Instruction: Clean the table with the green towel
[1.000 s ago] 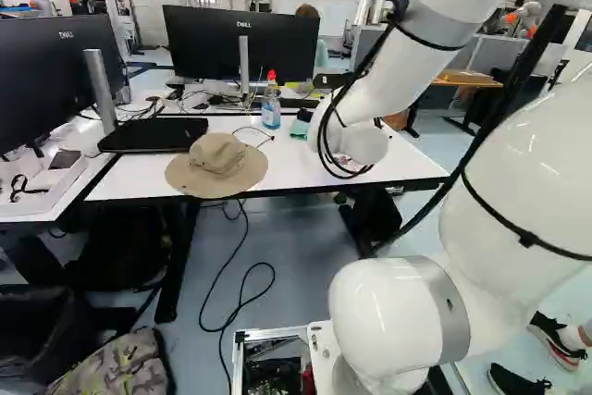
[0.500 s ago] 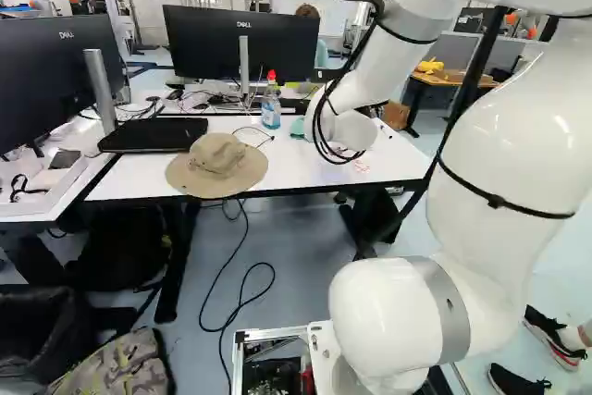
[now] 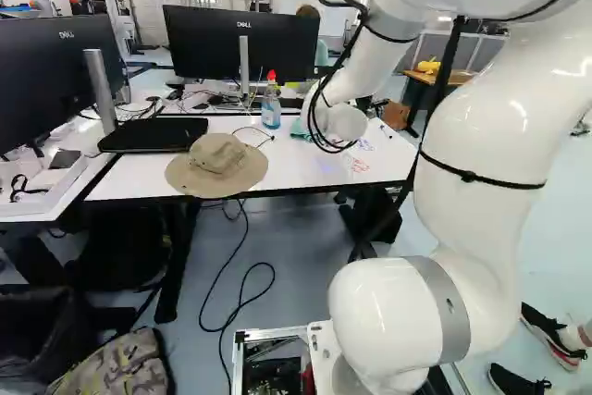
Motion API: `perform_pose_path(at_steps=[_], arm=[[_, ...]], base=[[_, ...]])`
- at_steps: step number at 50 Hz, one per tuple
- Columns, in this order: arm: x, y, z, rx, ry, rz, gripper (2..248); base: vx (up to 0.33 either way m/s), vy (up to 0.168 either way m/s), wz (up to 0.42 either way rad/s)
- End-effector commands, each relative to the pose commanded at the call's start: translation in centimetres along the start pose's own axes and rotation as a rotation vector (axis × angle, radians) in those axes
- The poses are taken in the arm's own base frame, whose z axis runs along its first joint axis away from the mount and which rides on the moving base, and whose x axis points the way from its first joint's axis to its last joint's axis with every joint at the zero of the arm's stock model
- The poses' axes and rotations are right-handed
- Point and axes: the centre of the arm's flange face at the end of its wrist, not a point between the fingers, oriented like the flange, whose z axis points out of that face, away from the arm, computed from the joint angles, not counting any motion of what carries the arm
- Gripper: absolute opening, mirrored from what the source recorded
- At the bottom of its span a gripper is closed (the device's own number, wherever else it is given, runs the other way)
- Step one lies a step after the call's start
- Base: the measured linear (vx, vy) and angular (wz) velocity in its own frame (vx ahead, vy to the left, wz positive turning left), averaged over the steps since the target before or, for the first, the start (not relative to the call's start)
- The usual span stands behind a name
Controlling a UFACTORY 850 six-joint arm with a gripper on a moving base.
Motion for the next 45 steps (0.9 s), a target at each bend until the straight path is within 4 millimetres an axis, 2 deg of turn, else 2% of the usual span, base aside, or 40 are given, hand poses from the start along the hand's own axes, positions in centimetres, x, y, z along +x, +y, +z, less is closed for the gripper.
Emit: perform_pose_path(at_steps=[45], arm=[[0.8,-0.1,9.2,0.002,0.038,0.000,247]], base=[[0.000,0.000,0.000]])
